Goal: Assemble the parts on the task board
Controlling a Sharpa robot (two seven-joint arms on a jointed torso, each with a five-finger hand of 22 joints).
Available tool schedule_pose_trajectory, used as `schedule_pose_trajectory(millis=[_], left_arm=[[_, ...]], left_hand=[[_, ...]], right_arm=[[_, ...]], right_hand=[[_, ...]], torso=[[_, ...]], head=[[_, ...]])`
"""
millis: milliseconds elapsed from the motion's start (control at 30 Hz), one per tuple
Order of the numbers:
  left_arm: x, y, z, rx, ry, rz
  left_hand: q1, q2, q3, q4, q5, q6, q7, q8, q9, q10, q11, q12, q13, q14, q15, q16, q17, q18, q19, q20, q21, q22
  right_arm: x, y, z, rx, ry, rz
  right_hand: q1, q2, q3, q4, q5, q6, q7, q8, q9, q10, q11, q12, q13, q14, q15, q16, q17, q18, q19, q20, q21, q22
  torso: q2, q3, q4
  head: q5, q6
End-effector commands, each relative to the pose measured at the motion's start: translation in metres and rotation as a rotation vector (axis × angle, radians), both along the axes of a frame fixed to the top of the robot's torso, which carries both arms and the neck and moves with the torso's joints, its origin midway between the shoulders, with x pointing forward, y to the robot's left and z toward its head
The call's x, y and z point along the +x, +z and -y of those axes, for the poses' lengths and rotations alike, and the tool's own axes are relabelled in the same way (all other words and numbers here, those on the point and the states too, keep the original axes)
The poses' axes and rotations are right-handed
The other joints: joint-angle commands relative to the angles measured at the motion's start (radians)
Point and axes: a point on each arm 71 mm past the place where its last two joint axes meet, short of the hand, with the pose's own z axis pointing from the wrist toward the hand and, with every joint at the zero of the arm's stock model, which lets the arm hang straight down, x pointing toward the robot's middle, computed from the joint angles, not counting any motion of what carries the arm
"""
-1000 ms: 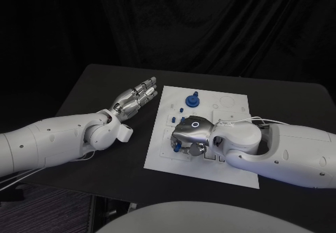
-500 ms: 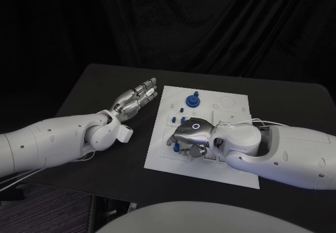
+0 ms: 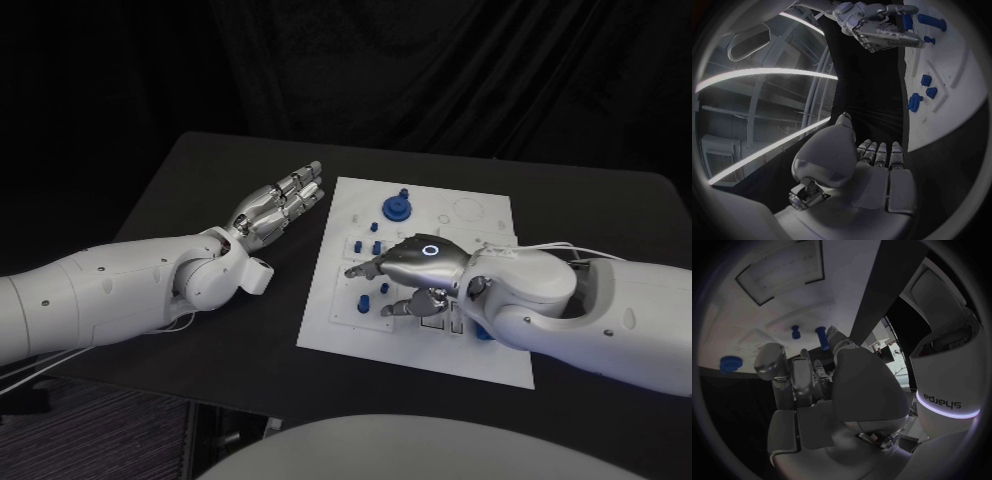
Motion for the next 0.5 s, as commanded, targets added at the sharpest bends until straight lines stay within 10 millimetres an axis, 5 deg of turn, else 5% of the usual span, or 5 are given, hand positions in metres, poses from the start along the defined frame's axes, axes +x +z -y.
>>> schedule_pose_trajectory(millis=[33,100,167,267,500], left_arm=[[-0.002,0.003,0.001,-0.033,-0.002,0.040],[-0.002,0.003,0.002,-0.036,-0.001,0.045],[-0.002,0.004,0.003,-0.039,0.003,0.054],[-0.003,0.005,0.003,-0.042,0.014,0.070],[-0.003,0.007,0.004,-0.044,0.029,0.092]], left_hand=[[0.012,-0.002,0.006,-0.002,0.006,0.002,0.007,0.006,0.002,-0.001,0.006,-0.007,-0.001,0.001,0.008,-0.004,-0.002,0.005,-0.001,0.004,-0.005,0.001],[0.015,-0.008,0.004,-0.003,0.008,0.006,0.005,0.007,0.002,-0.001,0.004,-0.007,-0.001,0.001,0.005,-0.004,-0.002,0.005,-0.001,0.002,-0.005,0.000],[0.018,-0.012,0.002,0.002,0.011,0.012,0.002,0.008,0.003,-0.001,0.001,-0.007,-0.001,0.001,-0.001,-0.004,-0.002,0.005,-0.002,-0.004,-0.005,0.000],[0.022,-0.018,-0.002,0.011,0.014,0.025,-0.007,0.011,0.005,-0.001,-0.009,-0.007,-0.001,0.001,-0.017,-0.004,-0.002,0.005,-0.002,-0.021,-0.006,-0.002],[0.022,-0.016,-0.005,0.014,0.016,0.036,-0.017,0.012,0.006,-0.001,-0.020,-0.007,-0.001,0.001,-0.034,-0.004,-0.002,0.002,-0.002,-0.041,-0.006,-0.002]], right_arm=[[0.005,0.033,0.013,0.261,-0.037,-0.010],[0.009,0.047,0.026,0.322,-0.064,-0.021],[0.013,0.060,0.041,0.373,-0.102,-0.038],[0.018,0.075,0.066,0.416,-0.175,-0.056],[0.030,0.076,0.115,0.374,-0.349,-0.126]], right_hand=[[0.022,-0.005,-0.008,0.033,-0.004,0.004,0.005,-0.001,-0.003,-0.007,0.000,0.032,0.008,0.006,0.005,0.009,0.009,0.000,0.010,0.004,0.018,0.124],[0.037,-0.001,-0.009,0.050,-0.004,0.039,0.012,0.007,0.001,0.001,-0.003,0.060,0.014,0.008,0.004,0.010,0.010,0.000,0.014,0.002,0.025,0.126],[0.080,0.031,0.016,0.033,0.042,0.201,0.030,0.049,0.029,0.063,-0.023,0.118,0.032,0.017,-0.017,0.015,0.020,-0.005,0.029,-0.012,0.057,0.135],[0.120,0.056,0.054,0.012,0.117,0.322,0.088,0.101,0.048,0.155,-0.037,0.178,0.047,0.007,-0.025,-0.003,-0.015,-0.004,0.024,-0.019,0.043,0.131],[0.101,0.061,0.051,0.003,0.098,0.510,0.040,0.215,0.110,0.374,-0.122,0.459,0.202,-0.002,-0.090,-0.045,-0.070,0.004,0.012,-0.077,0.001,0.119]], torso=[[-0.001,0.0010,-0.0012],[-0.002,0.0014,-0.0016],[-0.003,0.0018,-0.0017],[-0.004,0.0018,-0.0020],[-0.002,-0.0026,-0.0009]], head=[[-0.006,0.000],[-0.007,0.000],[-0.012,0.000],[-0.021,0.000],[-0.038,0.000]])
